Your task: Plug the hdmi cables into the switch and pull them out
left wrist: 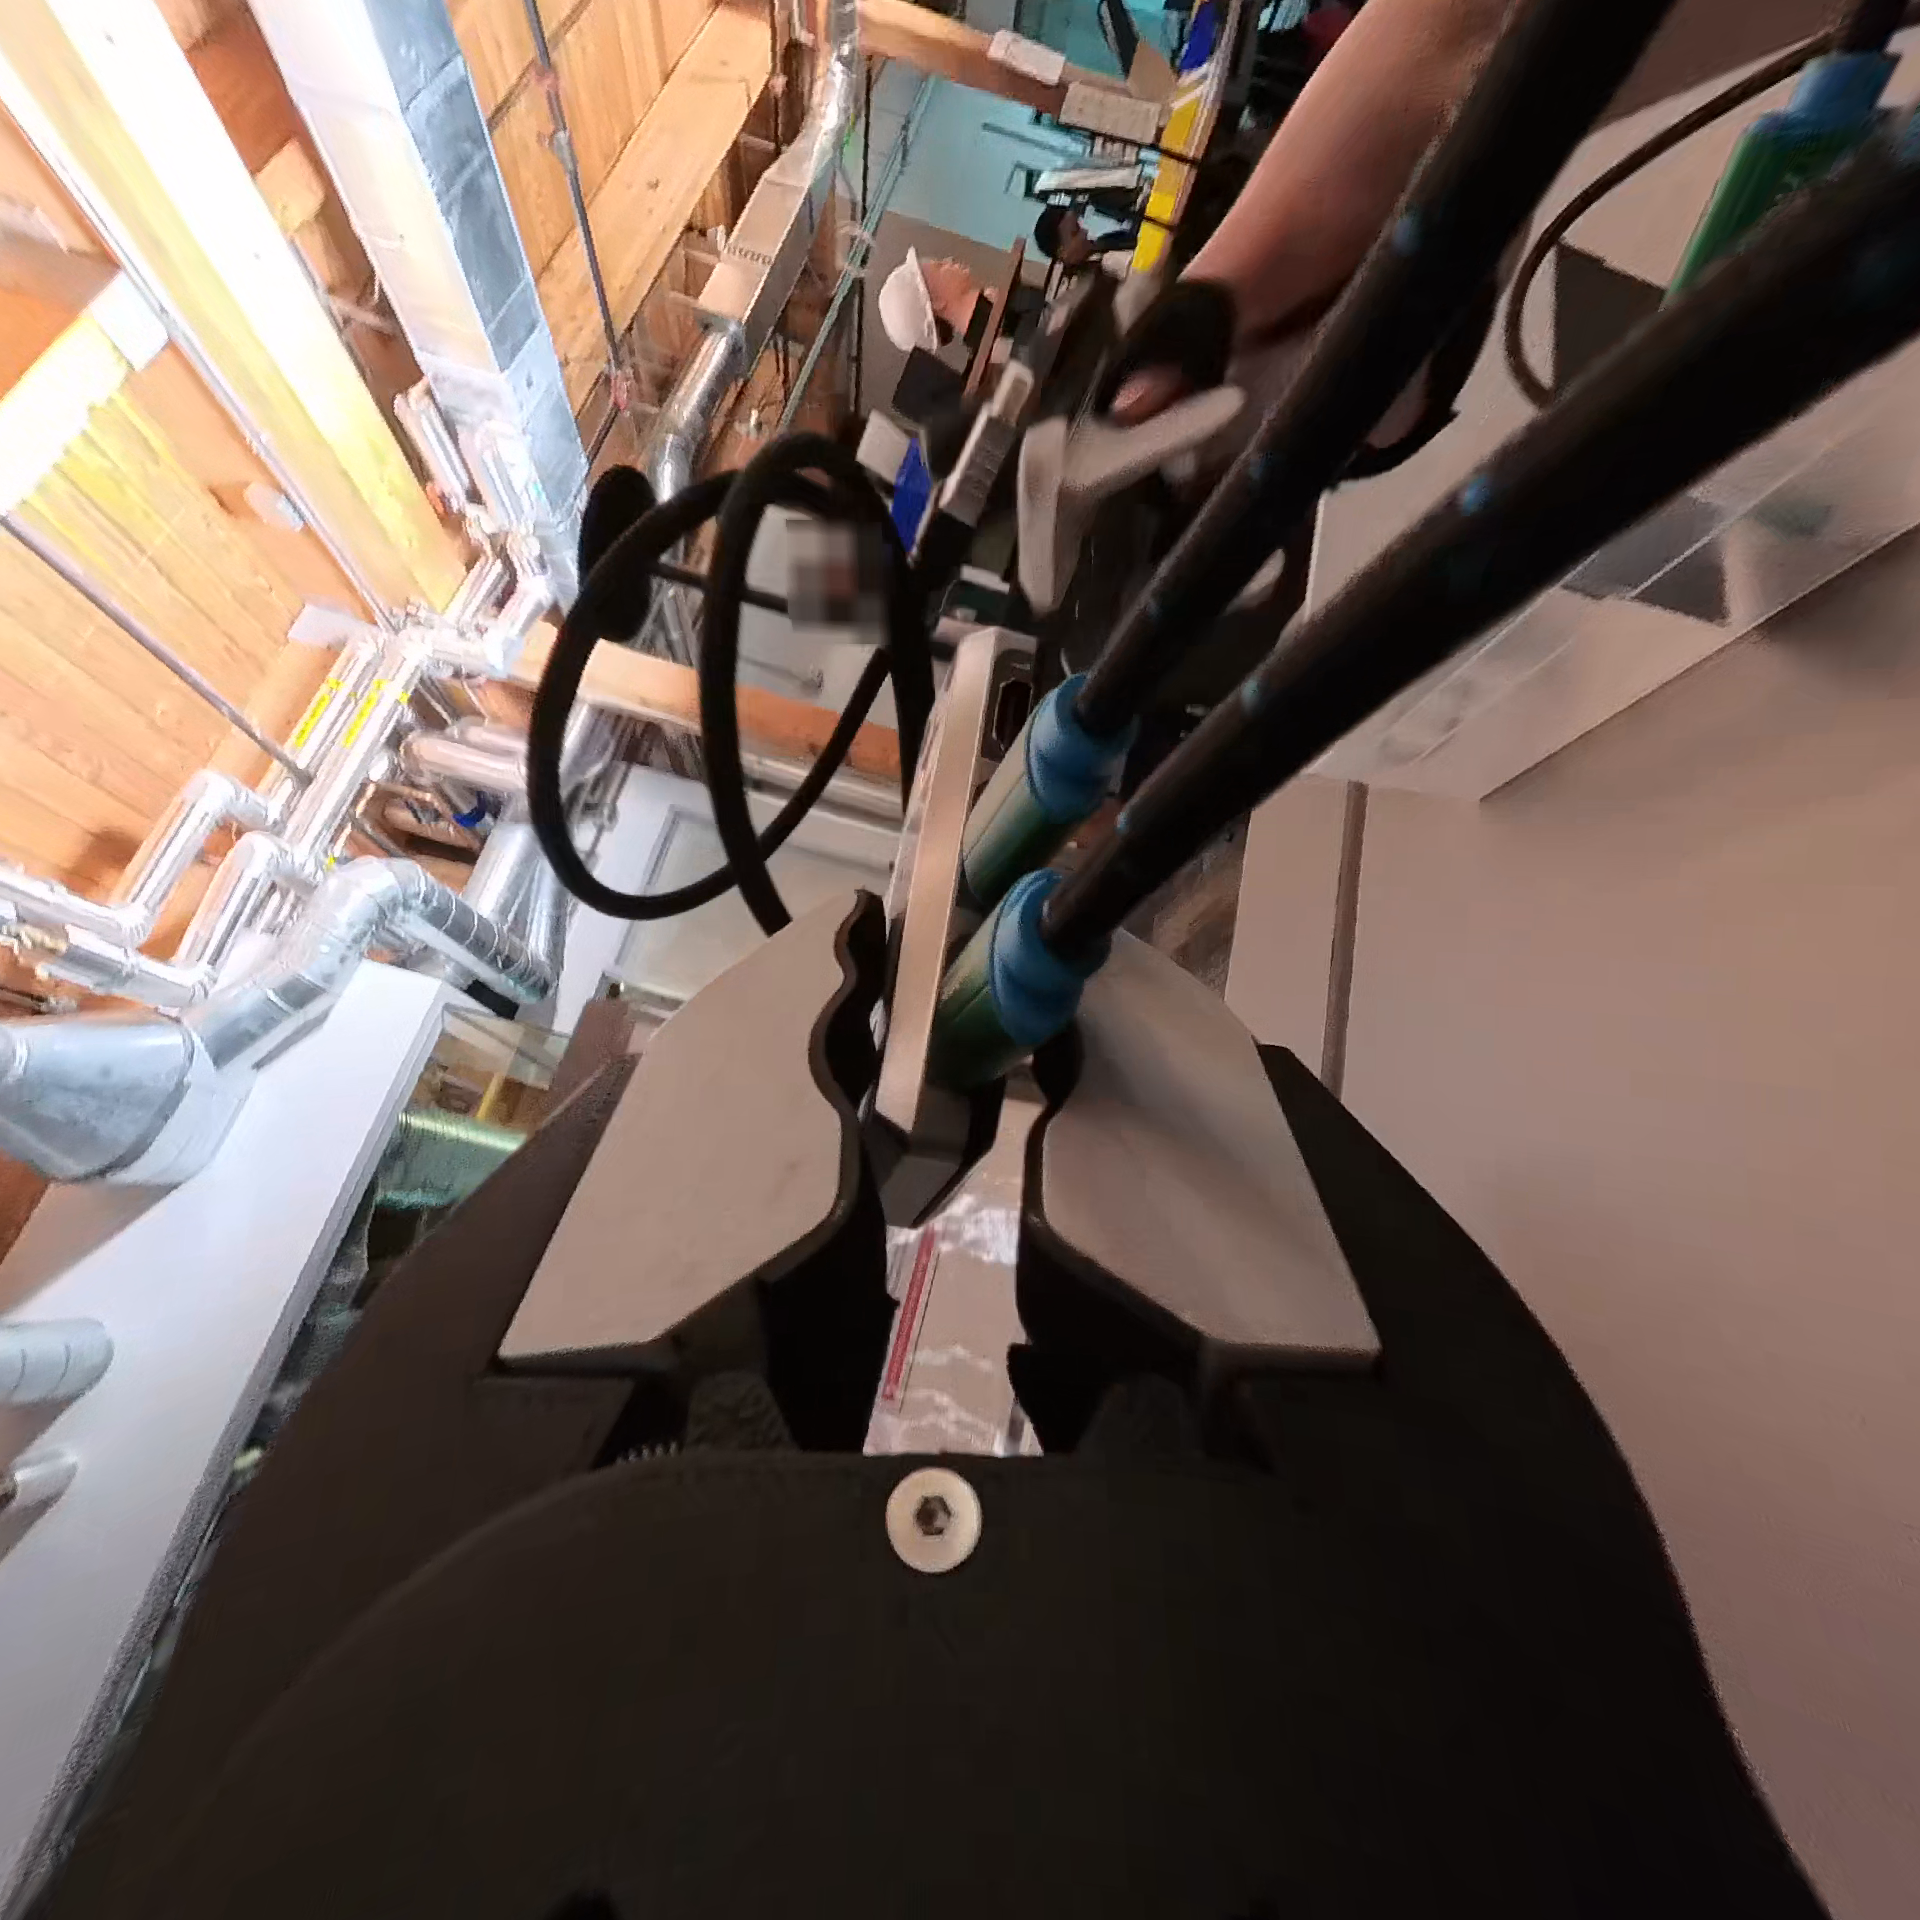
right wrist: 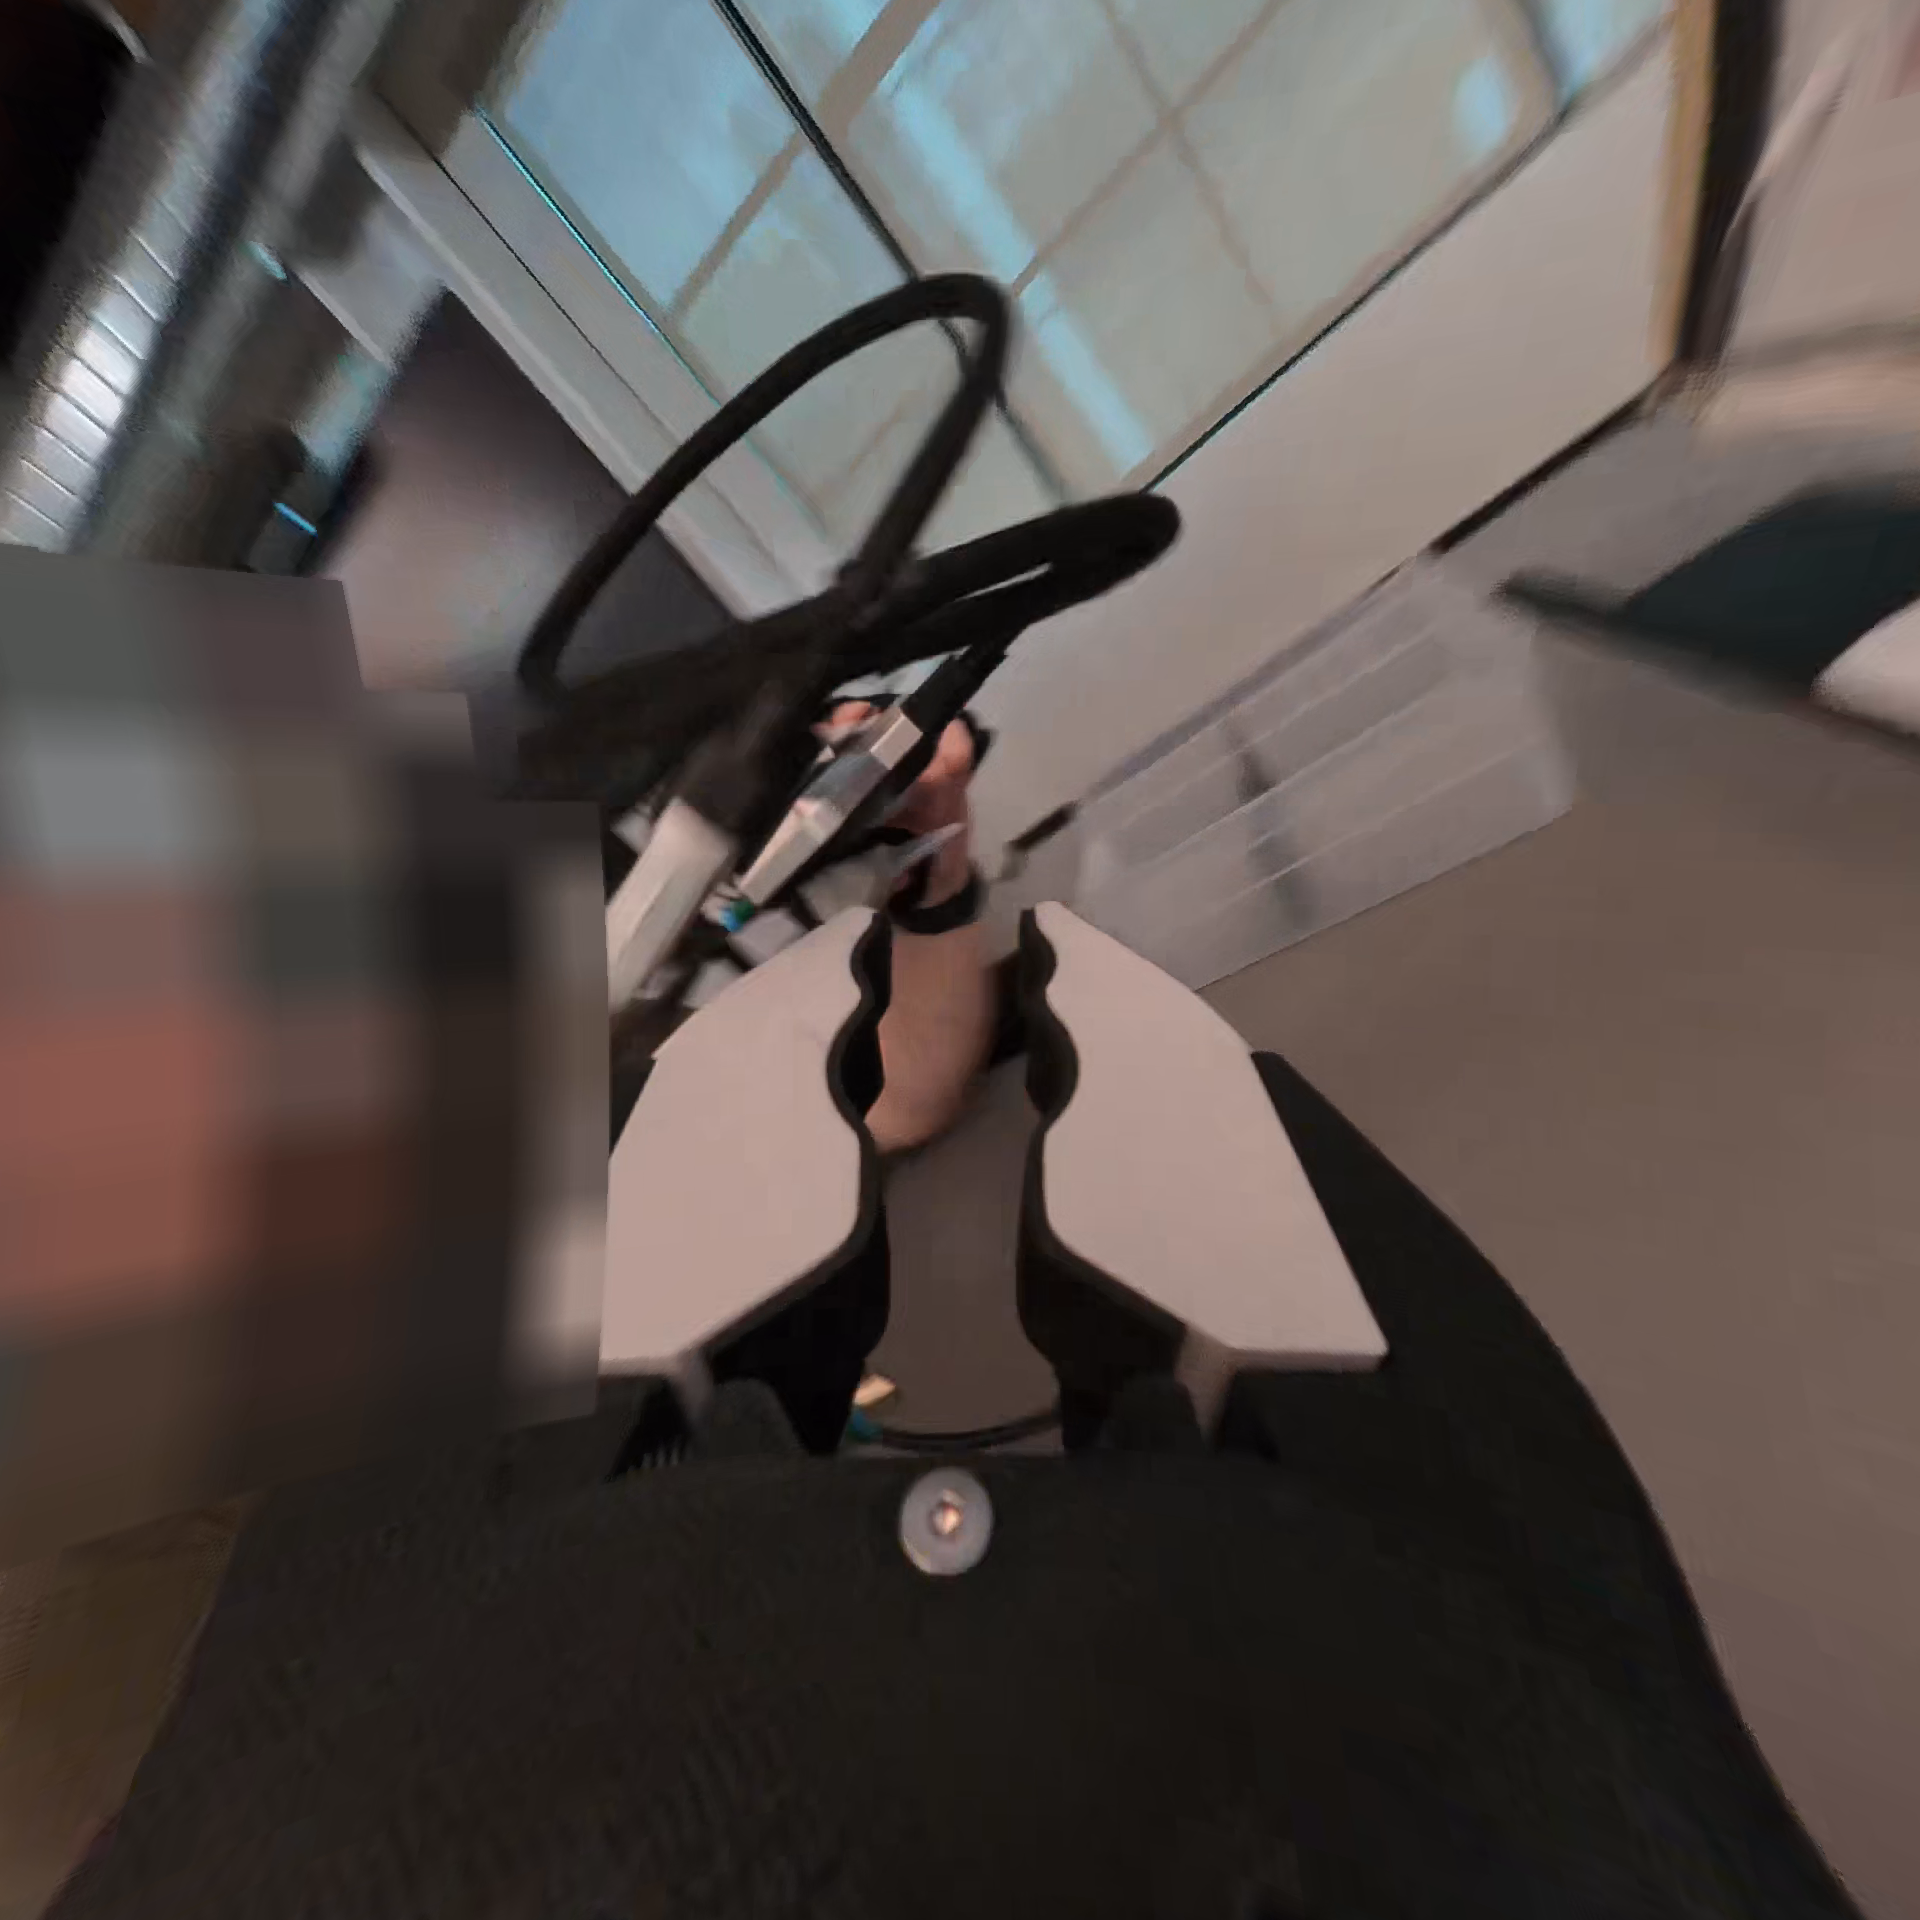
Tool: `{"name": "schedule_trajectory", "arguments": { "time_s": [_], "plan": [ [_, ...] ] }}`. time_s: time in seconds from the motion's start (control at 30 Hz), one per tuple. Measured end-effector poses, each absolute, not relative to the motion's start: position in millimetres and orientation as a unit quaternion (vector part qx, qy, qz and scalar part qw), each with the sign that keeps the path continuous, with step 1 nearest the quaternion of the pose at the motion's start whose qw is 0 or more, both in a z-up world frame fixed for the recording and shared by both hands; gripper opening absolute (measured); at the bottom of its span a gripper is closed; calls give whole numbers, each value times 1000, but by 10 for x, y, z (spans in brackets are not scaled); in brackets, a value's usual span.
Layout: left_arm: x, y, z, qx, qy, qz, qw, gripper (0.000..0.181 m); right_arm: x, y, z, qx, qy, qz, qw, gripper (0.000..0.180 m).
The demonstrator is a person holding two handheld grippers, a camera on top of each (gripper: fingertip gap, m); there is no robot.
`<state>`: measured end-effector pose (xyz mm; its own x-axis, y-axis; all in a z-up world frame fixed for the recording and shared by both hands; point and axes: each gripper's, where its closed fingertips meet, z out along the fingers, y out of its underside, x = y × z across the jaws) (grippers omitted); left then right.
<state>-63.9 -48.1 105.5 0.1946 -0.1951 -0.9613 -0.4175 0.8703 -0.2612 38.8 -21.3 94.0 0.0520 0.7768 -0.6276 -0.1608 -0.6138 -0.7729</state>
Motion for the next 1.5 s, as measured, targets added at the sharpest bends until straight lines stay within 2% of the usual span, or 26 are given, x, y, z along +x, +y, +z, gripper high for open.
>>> {"name": "schedule_trajectory", "arguments": {
  "time_s": [0.03,0.13,0.27,0.33,0.43,0.53,0.63,0.67,0.9,1.13,1.5],
  "plan": [
    [-692,-431,1073,-254,629,79,731,26,389,-192,993,-623,-280,590,431,24],
    [-834,-293,1087,-281,628,97,719,26,320,-310,1270,-547,-398,405,615,24],
    [-923,-164,1068,-301,627,124,708,26,13,-665,1387,-409,-527,127,734,32],
    [-901,-148,1029,-306,632,128,701,26,-169,-661,1346,-394,-559,26,729,34],
    [-819,-177,968,-308,642,123,691,25,-447,-563,1176,-393,-595,-65,698,51],
    [-717,-255,920,-303,652,112,686,25,-586,-401,1023,-380,-613,-159,674,50],
    [-612,-371,903,-285,657,99,691,26,-629,-316,940,-365,-622,-215,659,24],
    [-596,-385,914,-278,652,101,698,26,-611,-317,954,-353,-624,-236,656,23],
    [-718,-490,1111,-246,620,48,743,37,-589,-524,1131,-310,-632,-212,678,21],
    [-642,-702,1126,-213,628,12,749,36,-527,-726,1130,-305,-663,-154,666,20],
    [-547,-894,1017,-154,658,46,736,26,-598,-890,1057,-291,-700,-109,643,21]
  ]
}}
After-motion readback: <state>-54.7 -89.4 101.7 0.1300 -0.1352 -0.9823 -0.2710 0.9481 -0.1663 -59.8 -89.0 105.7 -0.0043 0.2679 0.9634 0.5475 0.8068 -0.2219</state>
